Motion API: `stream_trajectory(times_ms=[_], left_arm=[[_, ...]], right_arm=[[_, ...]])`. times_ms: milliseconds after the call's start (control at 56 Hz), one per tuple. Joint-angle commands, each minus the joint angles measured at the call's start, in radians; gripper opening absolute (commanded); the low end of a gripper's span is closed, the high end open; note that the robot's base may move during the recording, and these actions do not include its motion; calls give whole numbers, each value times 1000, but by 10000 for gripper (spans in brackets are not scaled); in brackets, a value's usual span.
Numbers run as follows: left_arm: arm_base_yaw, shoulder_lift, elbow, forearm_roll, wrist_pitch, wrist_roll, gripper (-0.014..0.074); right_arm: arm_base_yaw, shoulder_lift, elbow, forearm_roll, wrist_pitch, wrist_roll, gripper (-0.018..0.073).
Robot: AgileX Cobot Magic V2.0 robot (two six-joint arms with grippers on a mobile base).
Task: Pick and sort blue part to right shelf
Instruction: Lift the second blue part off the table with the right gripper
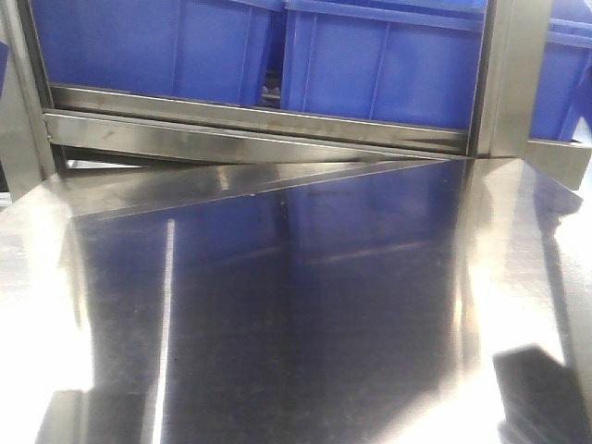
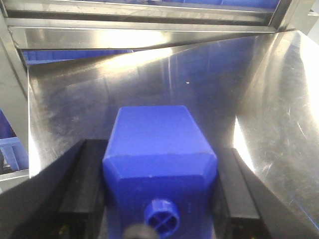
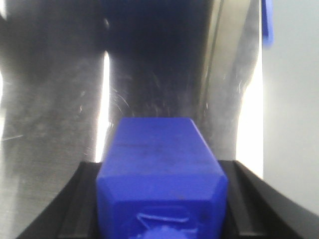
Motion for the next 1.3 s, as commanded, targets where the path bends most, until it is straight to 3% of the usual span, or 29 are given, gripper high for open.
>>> stream_trajectory(times_ms=[0, 339, 589, 1285], left_arm=[[-10, -4, -32, 4, -77, -1, 284], [-10, -4, -32, 12, -81, -1, 283], [-10, -4, -32, 12, -81, -1, 283], [-10, -4, -32, 12, -81, -1, 283]], right_arm=[[2, -123, 50, -22, -150, -61, 207], [2, -475, 272, -22, -347, -149, 207], [2, -672, 309, -27, -414, -149, 207], [2, -684, 309, -27, -384, -149, 207]])
